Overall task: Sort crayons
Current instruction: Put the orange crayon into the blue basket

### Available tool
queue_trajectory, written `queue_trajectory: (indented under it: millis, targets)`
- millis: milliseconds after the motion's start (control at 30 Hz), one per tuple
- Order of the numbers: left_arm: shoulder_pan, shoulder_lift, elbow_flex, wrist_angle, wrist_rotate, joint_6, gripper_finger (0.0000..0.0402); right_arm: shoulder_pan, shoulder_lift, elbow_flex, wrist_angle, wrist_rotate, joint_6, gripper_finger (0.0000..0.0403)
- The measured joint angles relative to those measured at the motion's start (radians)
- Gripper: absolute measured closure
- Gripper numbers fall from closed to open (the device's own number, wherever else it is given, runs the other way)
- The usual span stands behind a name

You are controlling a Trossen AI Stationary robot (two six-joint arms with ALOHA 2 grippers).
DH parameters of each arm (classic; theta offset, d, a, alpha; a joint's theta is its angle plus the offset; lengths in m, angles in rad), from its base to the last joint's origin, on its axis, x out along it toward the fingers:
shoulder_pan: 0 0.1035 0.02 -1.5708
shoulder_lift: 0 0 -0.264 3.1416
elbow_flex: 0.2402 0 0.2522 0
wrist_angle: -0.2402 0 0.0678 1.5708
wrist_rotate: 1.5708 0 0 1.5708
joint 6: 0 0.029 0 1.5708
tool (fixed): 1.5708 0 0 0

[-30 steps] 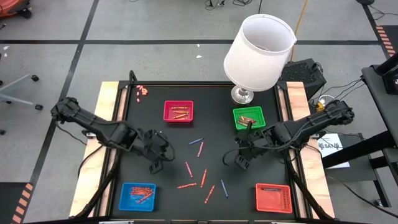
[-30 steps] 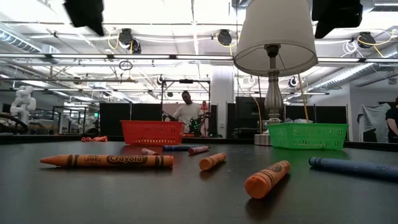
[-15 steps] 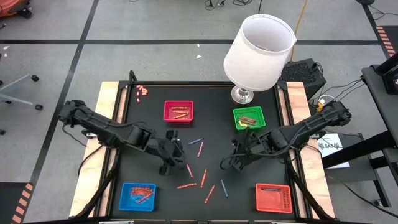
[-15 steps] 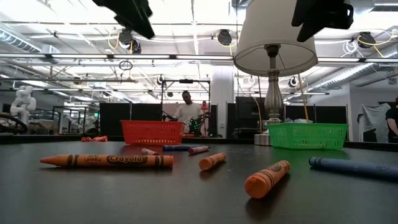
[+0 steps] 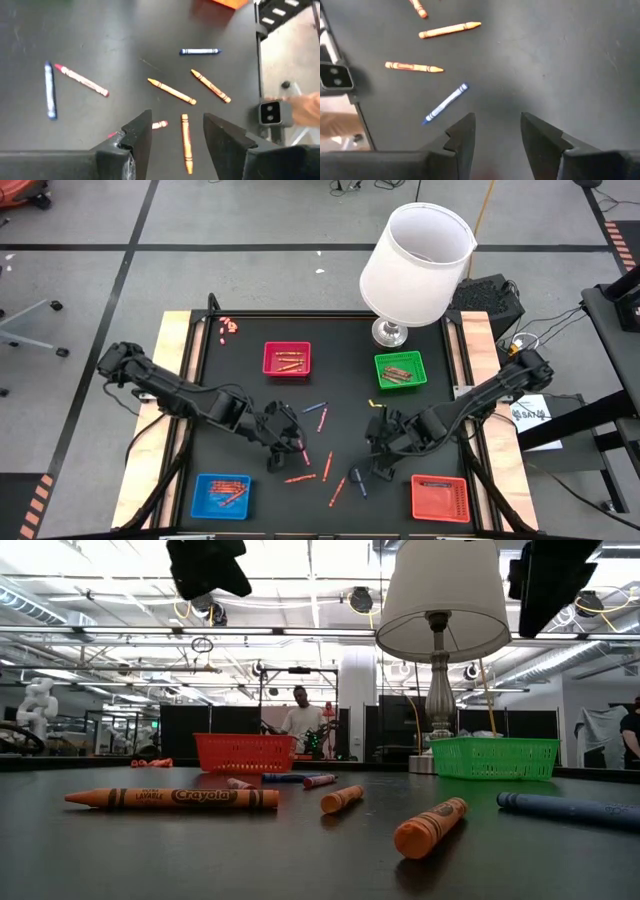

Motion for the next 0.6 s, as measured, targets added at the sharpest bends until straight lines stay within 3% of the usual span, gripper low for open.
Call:
queue_trajectory:
  millis: [200,367,600]
  targets:
    - [-0.051,0.000,0.000,-0.002,-0.059,-0.155,0.0226,-0.006,0.031,0.000,0.091,0.002,-0.141,0.0259]
    - [-0.102,0.000,0.000,-0.029,-0.081,-0.177,0.0226,-0.009,0.077,0.000,0.192,-0.003,-0.180,0.0259]
    - [-0.147,0.000,0.000,-0.059,-0.101,-0.178,0.0227,-0.016,0.165,0.000,0.429,-0.153,-0.328,0.0259]
